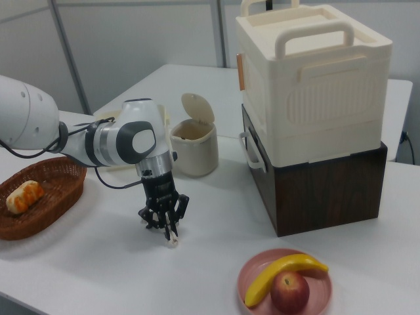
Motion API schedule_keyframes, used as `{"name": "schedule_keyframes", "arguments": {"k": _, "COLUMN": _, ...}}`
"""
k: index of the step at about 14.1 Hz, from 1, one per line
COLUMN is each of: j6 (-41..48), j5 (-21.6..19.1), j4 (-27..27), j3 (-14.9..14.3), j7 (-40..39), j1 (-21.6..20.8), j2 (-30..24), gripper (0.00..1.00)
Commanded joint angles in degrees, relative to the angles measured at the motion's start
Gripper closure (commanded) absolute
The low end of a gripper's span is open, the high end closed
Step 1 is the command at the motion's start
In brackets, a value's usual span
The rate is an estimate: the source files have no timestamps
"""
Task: Grab it up and put it in the trash
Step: 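Lift the tissue and carry it over the white lidded trash bin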
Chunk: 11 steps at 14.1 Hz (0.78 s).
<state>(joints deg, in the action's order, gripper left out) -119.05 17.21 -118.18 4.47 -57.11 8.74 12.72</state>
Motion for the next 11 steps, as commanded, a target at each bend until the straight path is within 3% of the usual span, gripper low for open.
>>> {"name": "schedule_keyframes", "arguments": {"k": 1, "j6": -1.3, "j5": 0.7, "j4": 2.8, "j3": 0.4, "j7": 2.4, "j1": 0.5, "j2": -0.1, "gripper": 1.00}}
{"name": "schedule_keyframes", "arguments": {"k": 4, "j6": -1.1, "j5": -1.1, "j4": 10.3, "j3": 0.4, "j7": 7.4, "j1": 1.0, "j2": -0.2, "gripper": 1.00}}
{"name": "schedule_keyframes", "arguments": {"k": 7, "j6": -1.4, "j5": -9.1, "j4": 17.7, "j3": 0.4, "j7": 15.7, "j1": 0.8, "j2": -0.3, "gripper": 0.99}}
{"name": "schedule_keyframes", "arguments": {"k": 11, "j6": -6.7, "j5": -11.8, "j4": 20.6, "j3": 0.8, "j7": 26.4, "j1": -0.5, "j2": 0.7, "gripper": 0.99}}
